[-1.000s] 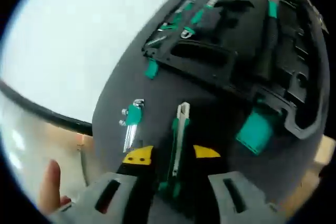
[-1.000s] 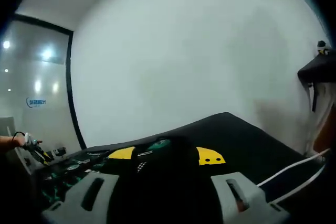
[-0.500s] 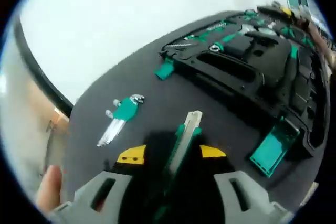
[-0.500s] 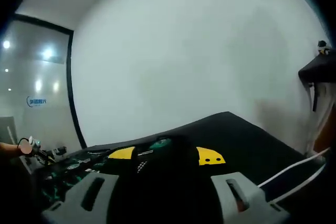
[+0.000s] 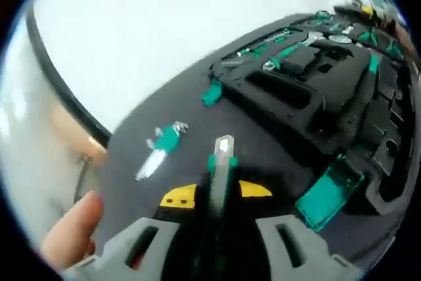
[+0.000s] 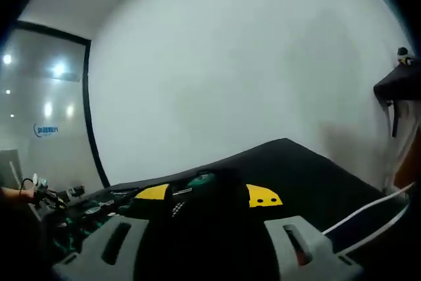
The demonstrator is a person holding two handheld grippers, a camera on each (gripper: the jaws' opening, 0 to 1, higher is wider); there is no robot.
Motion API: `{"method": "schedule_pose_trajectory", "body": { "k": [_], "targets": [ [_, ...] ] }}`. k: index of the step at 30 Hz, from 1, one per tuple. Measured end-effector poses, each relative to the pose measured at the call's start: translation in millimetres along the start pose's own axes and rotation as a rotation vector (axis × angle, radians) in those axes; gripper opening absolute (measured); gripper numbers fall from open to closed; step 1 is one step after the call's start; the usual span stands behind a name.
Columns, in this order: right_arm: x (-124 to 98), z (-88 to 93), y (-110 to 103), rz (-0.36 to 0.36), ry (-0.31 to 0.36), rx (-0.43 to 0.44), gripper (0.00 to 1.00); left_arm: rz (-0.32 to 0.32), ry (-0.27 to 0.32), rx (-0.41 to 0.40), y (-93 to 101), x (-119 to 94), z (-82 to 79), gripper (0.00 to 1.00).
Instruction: Pick up the tools and put them into their designated positions in the toolbox.
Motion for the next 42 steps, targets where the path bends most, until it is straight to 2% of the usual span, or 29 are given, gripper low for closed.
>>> {"method": "schedule_pose_trajectory", "body": {
  "k": [3,5,8,9,10,11,12,13,14,15,16,17,18,19,20,21,23,24,25,26,27,30,32,33,35,37,38,41,42],
  "targets": [
    [0.0,0.0,-0.4,0.000,0.000,-0.002,0.40,0.018,0.081,-0.036,-0.7,-16.9,-16.1,0.16],
    [-0.1,-0.1,-0.6,0.001,0.001,-0.002,0.40,0.099,0.147,-0.012,10.2,-30.0,-31.0,0.16],
    [-0.2,-0.2,-0.7,0.002,0.002,-0.004,0.40,0.223,0.197,0.063,35.1,-46.6,-51.7,0.16],
    [-0.2,-0.1,-0.7,0.002,0.001,-0.004,0.40,0.250,0.216,0.079,42.8,-50.4,-57.8,0.16],
    [-0.2,0.0,-0.7,0.002,0.000,-0.005,0.40,0.251,0.244,0.148,50.5,-53.2,-68.1,0.16],
    [-0.3,0.0,-0.8,0.002,0.000,-0.006,0.40,0.252,0.226,0.184,56.5,-55.2,-71.2,0.16],
    [-0.4,0.0,-0.7,0.003,0.000,-0.006,0.40,0.296,0.190,0.171,69.0,-57.7,-74.1,0.16],
    [-0.3,-0.1,-0.2,0.003,0.000,-0.007,0.40,0.297,0.201,0.219,73.9,-58.1,-78.6,0.15],
    [-0.3,-0.2,0.1,0.004,0.000,-0.006,0.40,0.300,0.194,0.227,79.1,-59.3,-81.9,0.15],
    [-0.4,-0.1,0.3,0.005,0.000,-0.004,0.40,0.348,0.159,0.200,88.1,-62.3,-85.2,0.15],
    [-0.5,0.0,0.4,0.005,0.000,-0.004,0.40,0.376,0.145,0.216,93.7,-65.1,-86.9,0.16],
    [-0.6,0.1,0.6,0.006,-0.002,-0.005,0.40,0.376,0.174,0.283,99.3,-66.7,-92.1,0.15],
    [-0.7,0.2,0.6,0.005,-0.002,-0.005,0.40,0.377,0.178,0.312,102.7,-67.6,-93.8,0.15],
    [-0.7,0.2,0.5,0.004,-0.002,-0.005,0.40,0.417,0.154,0.332,114.0,-70.0,-94.2,0.16],
    [-0.7,0.3,0.4,0.004,-0.003,-0.007,0.40,0.443,0.158,0.343,119.9,-70.2,-94.9,0.16],
    [-0.5,0.3,0.3,0.003,-0.003,-0.007,0.40,0.493,0.143,0.326,128.5,-68.9,-93.2,0.15],
    [-0.6,0.3,0.3,0.003,-0.003,-0.006,0.40,0.550,0.057,0.272,141.5,-68.5,-87.2,0.16],
    [-0.7,0.3,0.4,0.002,-0.002,-0.004,0.40,0.557,0.071,0.311,149.0,-65.4,-86.0,0.16],
    [-0.9,0.2,0.9,0.003,-0.002,-0.001,0.40,0.533,0.110,0.400,154.8,-62.3,-84.0,0.16],
    [-1.0,0.2,1.2,0.004,-0.001,0.001,0.40,0.532,0.124,0.423,158.6,-60.7,-82.2,0.16],
    [-1.0,0.3,1.4,0.006,-0.002,0.003,0.40,0.543,0.143,0.421,162.3,-60.0,-81.4,0.16],
    [0.0,1.8,1.1,0.005,-0.014,-0.003,0.40,0.597,0.132,0.245,168.8,-63.9,-77.0,0.18],
    [0.8,2.4,0.2,0.002,-0.020,-0.011,0.40,0.631,0.206,0.216,165.1,-66.4,-81.8,0.18],
    [0.9,2.5,-0.2,0.001,-0.022,-0.014,0.40,0.639,0.207,0.206,162.8,-69.3,-80.5,0.18],
    [0.8,1.8,-1.0,-0.001,-0.018,-0.019,0.40,0.607,0.225,0.177,149.3,-76.1,-82.4,0.18],
    [-0.2,-0.2,-3.4,-0.011,-0.005,-0.026,0.36,0.548,0.287,0.133,129.2,-83.1,-85.3,0.18],
    [-0.6,-1.9,-6.1,-0.019,0.004,-0.035,0.32,0.498,0.312,0.112,117.3,-86.1,-83.9,0.18],
    [0.0,-6.9,-17.1,-0.059,0.024,-0.073,0.20,0.400,0.317,0.051,98.4,-88.8,-71.0,0.13],
    [0.3,-9.4,-21.1,-0.071,0.034,-0.117,0.15,0.377,0.308,0.057,96.4,-88.9,-65.7,0.09]
  ]
}}
Point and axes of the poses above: the point that each gripper's makers call its tool centre point, and the gripper's own axes: x roughly forward along the fingers, y roughly to its right, z roughly out of its underside, the point moved 8 cm from there along -x, roughly backward along the fingers, and after that the axes turned 4 degrees about -x, right-handed, at the moved point
